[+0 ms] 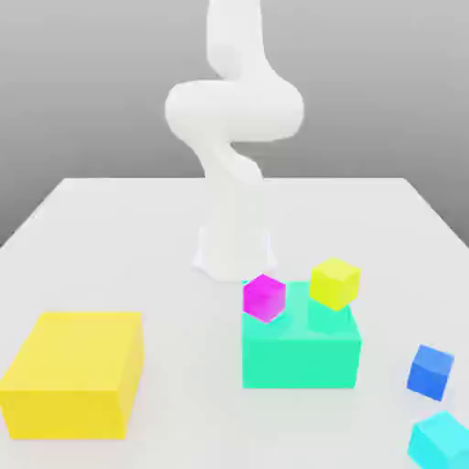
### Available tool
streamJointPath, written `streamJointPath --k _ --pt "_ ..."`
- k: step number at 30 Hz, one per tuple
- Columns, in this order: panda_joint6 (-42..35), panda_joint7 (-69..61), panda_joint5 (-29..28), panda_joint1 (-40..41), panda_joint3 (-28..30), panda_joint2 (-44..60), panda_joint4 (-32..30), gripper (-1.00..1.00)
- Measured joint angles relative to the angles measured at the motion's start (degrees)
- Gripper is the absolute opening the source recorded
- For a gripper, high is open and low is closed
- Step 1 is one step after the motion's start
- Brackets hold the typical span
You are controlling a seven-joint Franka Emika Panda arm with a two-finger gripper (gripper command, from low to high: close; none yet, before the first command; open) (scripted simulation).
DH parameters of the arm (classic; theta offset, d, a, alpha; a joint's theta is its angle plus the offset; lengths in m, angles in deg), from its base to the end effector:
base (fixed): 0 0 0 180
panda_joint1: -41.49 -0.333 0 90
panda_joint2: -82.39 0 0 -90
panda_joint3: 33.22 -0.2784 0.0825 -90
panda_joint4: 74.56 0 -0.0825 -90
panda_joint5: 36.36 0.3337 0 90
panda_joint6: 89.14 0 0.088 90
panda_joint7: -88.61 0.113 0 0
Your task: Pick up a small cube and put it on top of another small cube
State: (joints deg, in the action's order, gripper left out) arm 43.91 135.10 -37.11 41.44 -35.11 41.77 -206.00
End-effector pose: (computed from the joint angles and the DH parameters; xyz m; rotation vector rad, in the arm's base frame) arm 0.3571 0.0158 0.6511 -2.5084 1.0193 -0.9739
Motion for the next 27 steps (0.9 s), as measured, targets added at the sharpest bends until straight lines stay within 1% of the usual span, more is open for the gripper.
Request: streamJointPath --k 16,22,27 --pt "8.13 6.22 -7.62 -2.59 -10.87 33.57 2.17 0.00" --pt "11.14 8.57 -10.52 -6.29 -12.58 46.04 2.97 0.00" --pt "13.79 9.66 -11.67 -8.86 -13.74 56.22 3.59 0.00"
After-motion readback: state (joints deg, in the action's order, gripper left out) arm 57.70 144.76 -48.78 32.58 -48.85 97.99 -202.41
